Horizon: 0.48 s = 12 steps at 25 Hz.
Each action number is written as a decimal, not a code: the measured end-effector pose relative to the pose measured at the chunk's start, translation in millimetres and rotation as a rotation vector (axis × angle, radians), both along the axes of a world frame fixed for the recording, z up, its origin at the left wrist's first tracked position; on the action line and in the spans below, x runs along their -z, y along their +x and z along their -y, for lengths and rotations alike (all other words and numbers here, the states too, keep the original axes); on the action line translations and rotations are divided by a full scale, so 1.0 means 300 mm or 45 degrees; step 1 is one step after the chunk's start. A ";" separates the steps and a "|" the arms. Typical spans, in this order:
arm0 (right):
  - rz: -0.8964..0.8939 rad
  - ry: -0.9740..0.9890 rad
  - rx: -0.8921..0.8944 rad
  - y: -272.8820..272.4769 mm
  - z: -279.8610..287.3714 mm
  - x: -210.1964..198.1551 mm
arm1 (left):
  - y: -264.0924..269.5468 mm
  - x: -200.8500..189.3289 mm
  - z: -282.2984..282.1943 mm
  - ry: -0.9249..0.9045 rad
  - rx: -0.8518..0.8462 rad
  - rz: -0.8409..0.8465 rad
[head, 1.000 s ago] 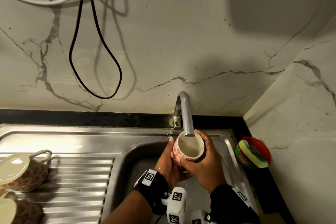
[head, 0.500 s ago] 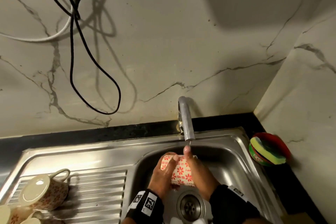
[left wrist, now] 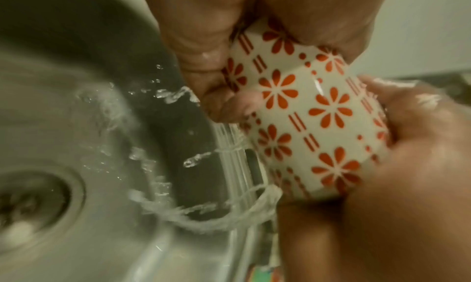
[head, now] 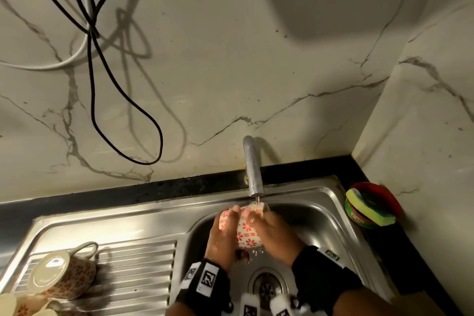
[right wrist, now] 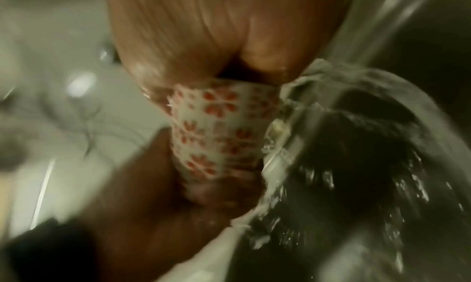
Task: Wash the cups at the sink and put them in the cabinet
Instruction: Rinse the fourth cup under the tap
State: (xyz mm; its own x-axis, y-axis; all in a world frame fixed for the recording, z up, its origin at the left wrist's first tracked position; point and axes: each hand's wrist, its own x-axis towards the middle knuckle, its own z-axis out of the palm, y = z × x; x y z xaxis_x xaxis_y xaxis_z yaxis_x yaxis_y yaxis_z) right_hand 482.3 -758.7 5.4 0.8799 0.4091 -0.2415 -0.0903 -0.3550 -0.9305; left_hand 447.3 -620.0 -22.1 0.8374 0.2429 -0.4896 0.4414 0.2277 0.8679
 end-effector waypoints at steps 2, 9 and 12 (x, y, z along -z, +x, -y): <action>0.623 -0.366 -0.440 0.005 0.026 -0.022 | 0.009 -0.013 -0.035 -0.330 0.090 -0.323; 1.063 -0.330 -0.380 0.009 0.036 -0.021 | -0.009 0.048 -0.031 -0.705 0.205 -0.482; 1.246 -0.565 -0.368 -0.004 0.054 -0.011 | -0.002 0.032 -0.013 -0.737 0.119 -0.415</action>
